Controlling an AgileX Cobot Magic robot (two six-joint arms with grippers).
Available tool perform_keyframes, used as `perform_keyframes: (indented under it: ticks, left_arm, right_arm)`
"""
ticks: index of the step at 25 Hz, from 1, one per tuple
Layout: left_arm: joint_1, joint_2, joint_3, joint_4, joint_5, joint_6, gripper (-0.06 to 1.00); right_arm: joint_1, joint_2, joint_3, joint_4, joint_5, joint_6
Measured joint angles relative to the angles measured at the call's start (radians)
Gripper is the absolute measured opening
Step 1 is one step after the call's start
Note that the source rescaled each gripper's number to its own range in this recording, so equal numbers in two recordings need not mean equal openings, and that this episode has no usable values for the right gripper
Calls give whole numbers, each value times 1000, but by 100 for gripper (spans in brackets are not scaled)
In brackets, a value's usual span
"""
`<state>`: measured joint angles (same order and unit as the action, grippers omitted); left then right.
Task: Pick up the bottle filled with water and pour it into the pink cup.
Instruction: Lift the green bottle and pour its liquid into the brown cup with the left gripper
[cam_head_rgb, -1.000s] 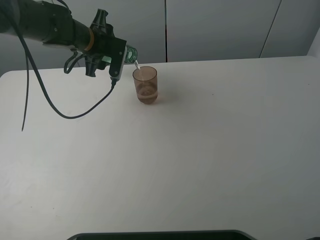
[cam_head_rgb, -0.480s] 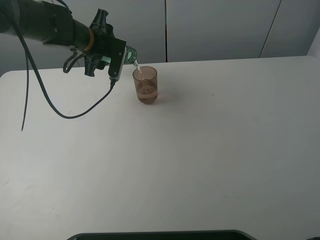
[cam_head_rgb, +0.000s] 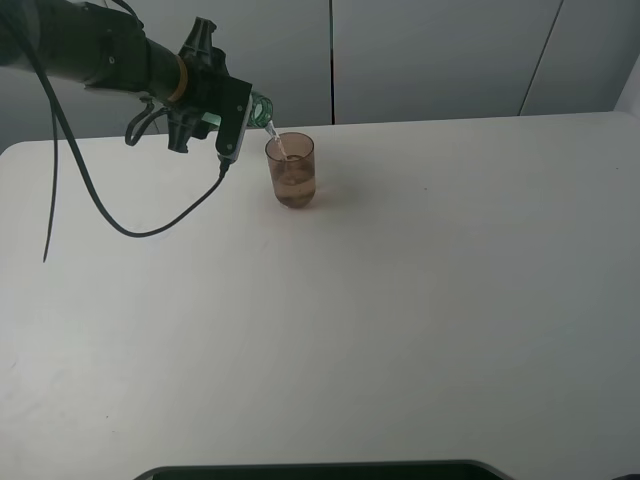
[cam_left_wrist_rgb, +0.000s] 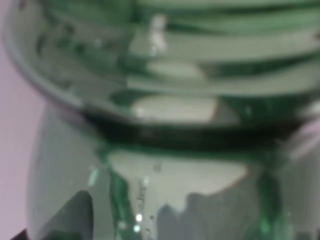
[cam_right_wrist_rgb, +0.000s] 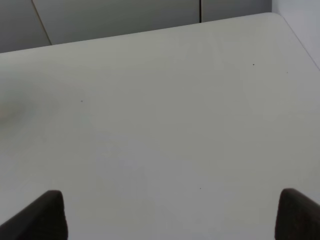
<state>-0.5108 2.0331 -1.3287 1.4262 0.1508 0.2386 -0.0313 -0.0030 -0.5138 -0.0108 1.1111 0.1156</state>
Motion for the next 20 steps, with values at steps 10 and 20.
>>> perform_keyframes:
  ticks: [10,20]
  left_arm:
    - [0,0,0,9,0,11,1]
    - [0,0,0,-13,-34,-63,1]
  right_arm:
    - [0,0,0,0,0,0]
    - [0,0,0,0,0,0]
